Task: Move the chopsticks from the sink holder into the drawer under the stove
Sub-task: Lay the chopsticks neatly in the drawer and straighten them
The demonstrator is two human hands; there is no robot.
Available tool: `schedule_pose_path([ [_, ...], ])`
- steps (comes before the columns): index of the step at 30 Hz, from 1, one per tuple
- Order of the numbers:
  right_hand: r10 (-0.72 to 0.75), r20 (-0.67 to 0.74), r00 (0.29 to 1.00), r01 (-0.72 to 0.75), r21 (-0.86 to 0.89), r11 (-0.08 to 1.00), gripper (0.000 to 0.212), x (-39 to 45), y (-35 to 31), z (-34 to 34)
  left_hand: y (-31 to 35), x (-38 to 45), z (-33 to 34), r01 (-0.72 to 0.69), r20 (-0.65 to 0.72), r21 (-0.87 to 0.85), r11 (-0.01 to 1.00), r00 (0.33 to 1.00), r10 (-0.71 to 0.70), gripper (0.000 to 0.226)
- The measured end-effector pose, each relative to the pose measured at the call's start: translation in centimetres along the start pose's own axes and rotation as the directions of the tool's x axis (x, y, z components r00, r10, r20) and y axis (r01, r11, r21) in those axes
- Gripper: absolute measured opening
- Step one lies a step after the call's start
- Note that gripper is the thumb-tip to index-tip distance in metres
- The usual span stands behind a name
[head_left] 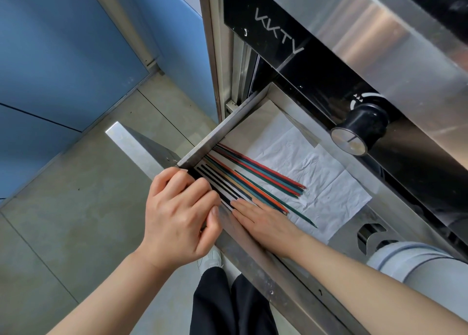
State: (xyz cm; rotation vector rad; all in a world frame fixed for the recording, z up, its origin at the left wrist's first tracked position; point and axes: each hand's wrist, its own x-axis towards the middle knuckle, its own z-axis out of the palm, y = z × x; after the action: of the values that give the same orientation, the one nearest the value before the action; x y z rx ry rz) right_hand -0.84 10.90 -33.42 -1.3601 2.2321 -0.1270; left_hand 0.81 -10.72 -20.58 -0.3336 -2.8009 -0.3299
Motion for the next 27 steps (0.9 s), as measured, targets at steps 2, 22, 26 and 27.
schedule_pose_path([
  [2, 0.021, -0.016, 1.000, -0.020, 0.047, 0.999, 0.059, 0.6, 0.0, -0.3, 0.0, -0.1, 0.0, 0.002, 0.008, 0.004, 1.000, 1.000, -0.002, 0.045],
  [22, 0.058, -0.068, 0.996, -0.046, 0.164, 0.985, 0.078, 2.0, 0.1, -0.9, -0.1, -0.1, 0.1, 0.003, 0.009, -0.004, 1.000, 1.000, -0.003, 0.042],
  [26, 0.094, -0.093, 0.991, -0.069, 0.245, 0.967, 0.084, 2.4, 0.2, -1.5, -0.1, -0.3, 0.2, 0.000, 0.025, 0.003, 1.000, 1.000, 0.000, 0.041],
  [27, 0.123, -0.110, 0.986, -0.092, 0.256, 0.962, 0.085, 2.1, 0.3, -1.6, -0.2, -0.3, 0.2, 0.000, 0.027, 0.001, 1.000, 1.000, -0.001, 0.040],
])
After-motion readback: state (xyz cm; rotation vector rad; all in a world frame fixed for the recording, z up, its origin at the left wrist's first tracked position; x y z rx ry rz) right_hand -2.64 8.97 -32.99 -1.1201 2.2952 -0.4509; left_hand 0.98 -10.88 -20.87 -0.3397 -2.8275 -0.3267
